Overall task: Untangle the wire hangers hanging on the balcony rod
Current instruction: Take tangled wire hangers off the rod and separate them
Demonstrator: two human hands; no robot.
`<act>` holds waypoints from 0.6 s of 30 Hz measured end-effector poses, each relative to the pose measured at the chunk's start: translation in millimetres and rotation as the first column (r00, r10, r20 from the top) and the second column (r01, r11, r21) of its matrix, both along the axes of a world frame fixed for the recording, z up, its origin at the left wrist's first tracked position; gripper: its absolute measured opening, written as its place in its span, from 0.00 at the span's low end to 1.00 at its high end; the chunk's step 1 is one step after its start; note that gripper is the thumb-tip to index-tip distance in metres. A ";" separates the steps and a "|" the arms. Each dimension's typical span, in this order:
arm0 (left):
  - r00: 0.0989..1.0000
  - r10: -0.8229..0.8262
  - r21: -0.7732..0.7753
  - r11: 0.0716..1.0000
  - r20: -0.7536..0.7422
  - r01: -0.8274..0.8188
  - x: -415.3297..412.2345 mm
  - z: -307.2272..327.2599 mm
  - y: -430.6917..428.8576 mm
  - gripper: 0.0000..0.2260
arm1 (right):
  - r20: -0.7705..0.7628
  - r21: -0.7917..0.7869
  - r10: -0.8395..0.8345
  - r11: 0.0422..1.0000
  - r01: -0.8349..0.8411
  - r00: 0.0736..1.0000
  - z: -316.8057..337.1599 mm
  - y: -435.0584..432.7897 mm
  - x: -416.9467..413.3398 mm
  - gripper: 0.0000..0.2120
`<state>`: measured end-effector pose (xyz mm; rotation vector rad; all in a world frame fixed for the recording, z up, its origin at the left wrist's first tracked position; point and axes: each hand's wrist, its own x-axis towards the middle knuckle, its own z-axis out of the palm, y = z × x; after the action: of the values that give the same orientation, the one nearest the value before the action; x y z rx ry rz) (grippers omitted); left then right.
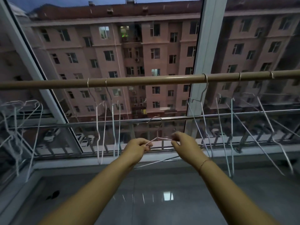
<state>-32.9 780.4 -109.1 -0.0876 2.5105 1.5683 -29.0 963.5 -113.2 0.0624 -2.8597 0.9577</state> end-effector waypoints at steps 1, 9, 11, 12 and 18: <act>1.000 -0.001 0.004 1.000 -0.011 0.001 1.3 -1.2 -2.0 0.13 | 0.022 -0.010 0.012 1.000 -0.012 1.000 -2.1 0.4 3.7 0.10; 0.982 0.115 -0.108 0.985 -0.151 -0.132 10.0 -12.6 5.7 0.07 | 0.093 -0.221 -0.043 0.973 0.063 0.995 -15.7 -7.3 38.2 0.11; 0.969 0.183 -0.048 0.980 -0.166 -0.193 15.6 -10.4 13.1 0.07 | 0.099 -0.328 -0.104 0.935 0.131 0.990 -18.8 -12.9 48.2 0.11; 0.972 0.183 0.003 0.983 -0.146 -0.185 19.3 -7.4 17.7 0.08 | 0.095 -0.376 -0.120 0.915 0.147 0.988 -18.2 -16.4 52.9 0.11; 0.996 -0.043 0.370 0.927 -0.073 0.067 30.7 26.7 48.1 0.06 | -0.015 -0.535 -0.142 0.837 0.112 0.990 13.2 -26.6 69.6 0.10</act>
<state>-2.2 828.5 -82.4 0.0858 2.1873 2.0187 40.6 936.9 -100.0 -0.1518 -2.4022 1.6476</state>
